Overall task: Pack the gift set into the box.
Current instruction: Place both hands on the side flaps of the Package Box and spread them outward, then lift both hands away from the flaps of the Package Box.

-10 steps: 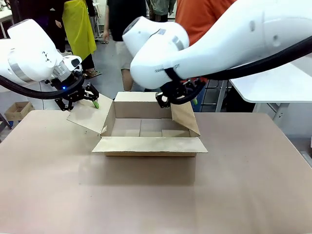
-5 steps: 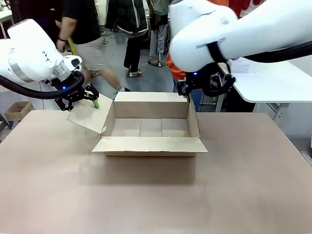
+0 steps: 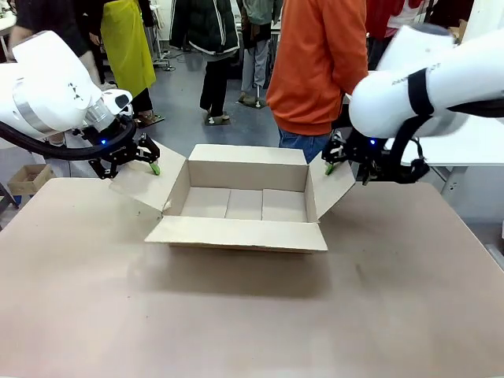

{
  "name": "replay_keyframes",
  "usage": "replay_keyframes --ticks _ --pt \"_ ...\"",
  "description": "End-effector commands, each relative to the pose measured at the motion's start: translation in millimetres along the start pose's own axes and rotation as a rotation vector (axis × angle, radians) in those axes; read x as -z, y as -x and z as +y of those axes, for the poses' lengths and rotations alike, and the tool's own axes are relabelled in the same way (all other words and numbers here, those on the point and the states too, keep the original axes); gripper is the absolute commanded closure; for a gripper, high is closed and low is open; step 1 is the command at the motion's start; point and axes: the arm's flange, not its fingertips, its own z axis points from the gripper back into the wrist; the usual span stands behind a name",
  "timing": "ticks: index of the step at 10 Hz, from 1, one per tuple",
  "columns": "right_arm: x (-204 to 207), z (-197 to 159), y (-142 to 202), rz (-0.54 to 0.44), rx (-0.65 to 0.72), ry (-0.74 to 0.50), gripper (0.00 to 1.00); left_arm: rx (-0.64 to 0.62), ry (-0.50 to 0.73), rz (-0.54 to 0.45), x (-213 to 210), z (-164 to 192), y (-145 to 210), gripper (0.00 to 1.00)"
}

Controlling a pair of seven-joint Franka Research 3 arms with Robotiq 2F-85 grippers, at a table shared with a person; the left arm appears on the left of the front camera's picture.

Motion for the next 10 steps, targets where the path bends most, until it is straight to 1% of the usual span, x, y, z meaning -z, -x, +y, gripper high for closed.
replay_keyframes --ticks 1,10 --pt "-9.8 16.9 -4.0 -0.009 -0.018 0.098 0.0 -0.013 -0.015 -0.009 -1.7 -0.5 0.4 0.0" --pt "-9.8 16.9 -4.0 -0.009 -0.018 0.098 0.0 -0.013 -0.015 -0.009 -1.7 -0.5 0.4 0.0"
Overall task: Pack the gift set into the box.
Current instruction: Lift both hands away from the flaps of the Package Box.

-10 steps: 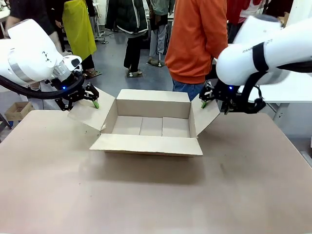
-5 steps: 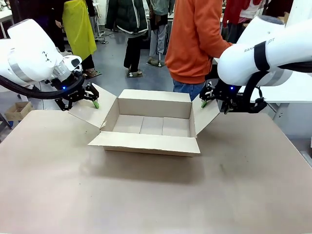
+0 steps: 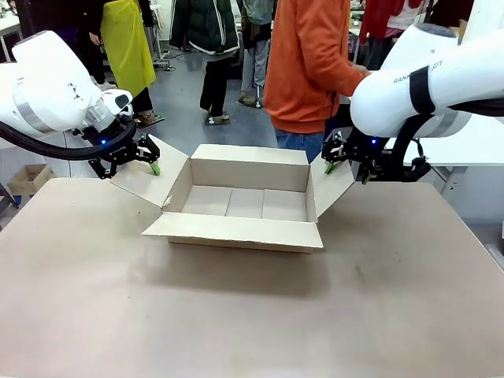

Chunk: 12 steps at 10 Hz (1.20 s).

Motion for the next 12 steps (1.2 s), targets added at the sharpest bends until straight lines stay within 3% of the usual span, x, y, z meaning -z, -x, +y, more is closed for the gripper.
replay_keyframes --ticks 1,12 --pt "1.9 2.9 -1.0 0.004 0.016 0.024 0.0 -0.013 -0.015 -0.009 -1.8 -0.6 0.4 0.0" --pt "1.9 2.9 -1.0 0.004 0.016 0.024 0.0 -0.013 -0.015 -0.009 -1.8 -0.6 0.4 0.0"
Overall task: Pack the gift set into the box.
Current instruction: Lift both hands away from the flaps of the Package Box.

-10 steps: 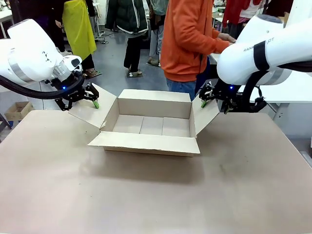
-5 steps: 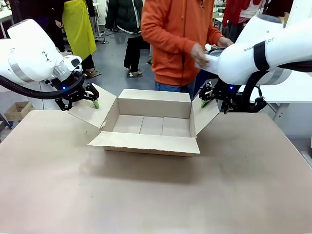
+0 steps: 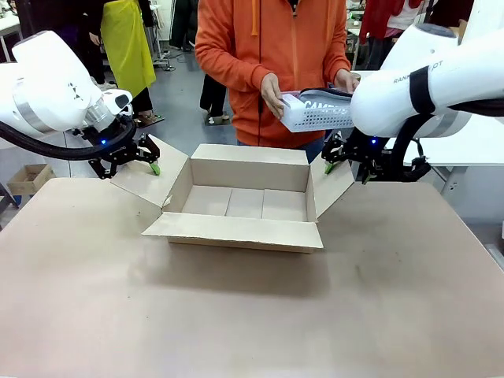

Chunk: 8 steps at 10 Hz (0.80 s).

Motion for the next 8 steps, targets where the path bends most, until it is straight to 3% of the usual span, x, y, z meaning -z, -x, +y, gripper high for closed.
replay_keyframes --ticks 1,8 --pt "1.9 2.9 -1.0 0.004 0.016 0.024 0.0 -0.013 -0.015 -0.009 -1.8 -0.6 0.4 0.0" --pt "1.9 2.9 -1.0 0.004 0.016 0.024 0.0 -0.013 -0.015 -0.009 -1.8 -0.6 0.4 0.0"
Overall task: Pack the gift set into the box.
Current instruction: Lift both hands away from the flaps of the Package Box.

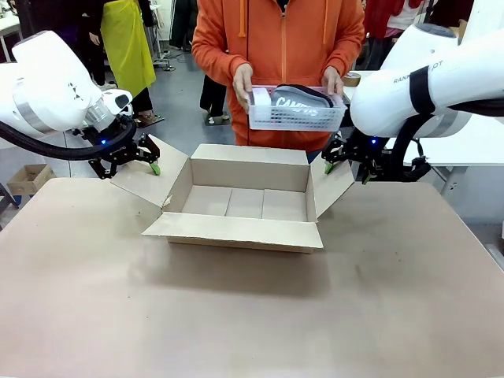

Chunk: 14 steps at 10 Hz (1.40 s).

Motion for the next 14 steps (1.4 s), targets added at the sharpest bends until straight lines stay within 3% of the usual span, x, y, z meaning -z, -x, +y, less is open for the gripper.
replay_keyframes --ticks 1,14 --pt "1.9 2.9 -1.0 0.004 0.016 0.024 0.0 -0.013 -0.015 -0.009 -1.8 -0.6 0.4 0.0" --pt "1.9 2.9 -1.0 0.004 0.016 0.024 0.0 -0.013 -0.015 -0.009 -1.8 -0.6 0.4 0.0"
